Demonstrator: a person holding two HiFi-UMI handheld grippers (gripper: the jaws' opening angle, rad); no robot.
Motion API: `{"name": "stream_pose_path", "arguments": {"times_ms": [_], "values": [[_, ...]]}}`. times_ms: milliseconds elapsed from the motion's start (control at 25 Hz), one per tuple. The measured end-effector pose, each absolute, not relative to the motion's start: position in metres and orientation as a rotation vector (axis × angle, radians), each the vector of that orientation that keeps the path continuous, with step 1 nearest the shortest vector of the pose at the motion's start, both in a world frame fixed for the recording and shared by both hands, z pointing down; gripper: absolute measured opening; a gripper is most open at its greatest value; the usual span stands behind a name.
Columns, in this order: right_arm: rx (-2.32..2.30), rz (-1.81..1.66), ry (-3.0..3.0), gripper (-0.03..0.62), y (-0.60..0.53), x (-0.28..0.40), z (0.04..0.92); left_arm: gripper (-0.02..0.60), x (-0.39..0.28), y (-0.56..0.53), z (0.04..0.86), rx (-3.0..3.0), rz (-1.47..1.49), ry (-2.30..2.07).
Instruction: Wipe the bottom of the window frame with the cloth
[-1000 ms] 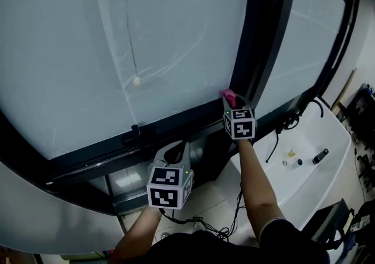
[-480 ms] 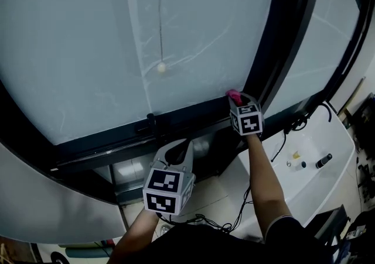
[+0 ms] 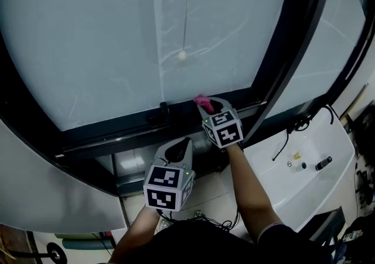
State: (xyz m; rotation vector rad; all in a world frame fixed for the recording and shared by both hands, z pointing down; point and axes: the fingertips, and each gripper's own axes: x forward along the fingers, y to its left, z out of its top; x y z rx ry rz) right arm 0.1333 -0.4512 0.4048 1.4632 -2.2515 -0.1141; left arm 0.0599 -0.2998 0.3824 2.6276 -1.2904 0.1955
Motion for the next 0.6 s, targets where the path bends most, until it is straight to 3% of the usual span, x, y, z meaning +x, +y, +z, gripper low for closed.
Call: {"name": "stream_pose_path", "arguments": {"times_ms": [320,600], "values": [[1.363,0.145,-2.443,0.112,-0.439,0.072,0.400,0.008,0.044,-0.291,0.384,2.606,0.192,-1.322],[1.364,0.159,-2.481,0.112,-0.439,0.066,0.398,0.008,0.041,-0.289,0.386,2.598,0.195,-1.327]]}}
